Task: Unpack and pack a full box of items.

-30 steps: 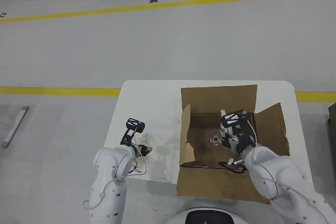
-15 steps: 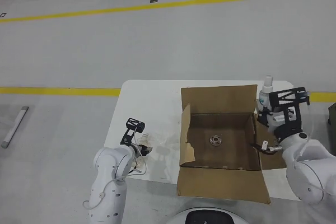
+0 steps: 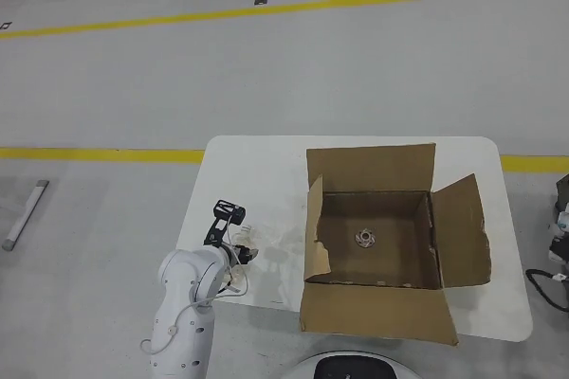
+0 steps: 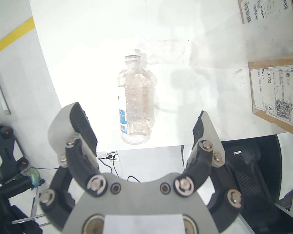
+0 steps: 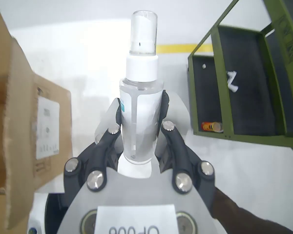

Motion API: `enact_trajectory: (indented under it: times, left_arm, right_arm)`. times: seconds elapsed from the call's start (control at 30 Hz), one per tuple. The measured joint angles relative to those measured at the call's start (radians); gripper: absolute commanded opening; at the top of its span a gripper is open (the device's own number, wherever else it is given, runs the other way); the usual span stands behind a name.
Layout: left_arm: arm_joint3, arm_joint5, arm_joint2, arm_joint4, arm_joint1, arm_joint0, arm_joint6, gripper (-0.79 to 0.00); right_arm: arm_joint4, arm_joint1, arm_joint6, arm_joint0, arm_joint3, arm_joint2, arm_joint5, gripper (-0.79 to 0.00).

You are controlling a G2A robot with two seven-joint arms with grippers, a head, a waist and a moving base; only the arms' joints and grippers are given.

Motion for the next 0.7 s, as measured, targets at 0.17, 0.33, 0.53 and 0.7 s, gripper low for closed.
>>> enact_trajectory:
  times: [0.17,0.33,0.53,0.7]
  left_arm:
    - [0.000,0.000,0.000,0.000,0.000,0.000,0.000,0.000]
    - [0.000,0.000,0.000,0.000,0.000,0.000,0.000,0.000]
    - [0.000,0.000,0.000,0.000,0.000,0.000,0.000,0.000]
    - [0.000,0.000,0.000,0.000,0.000,0.000,0.000,0.000]
  right_arm:
    - [-0.039,-0.006,0.005,-0.066,0.051,-0.079,-0.016,-0.785]
    - [-0.047,-0.007,-0.021,-0.107,0.118,-0.130,-0.073,-0.785]
    - [-0.037,-0.009,-0.056,-0.115,0.171,-0.181,-0.118,-0.785]
    - [-0.067,-0.011,-0.052,-0.090,0.201,-0.237,-0.118,-0.785]
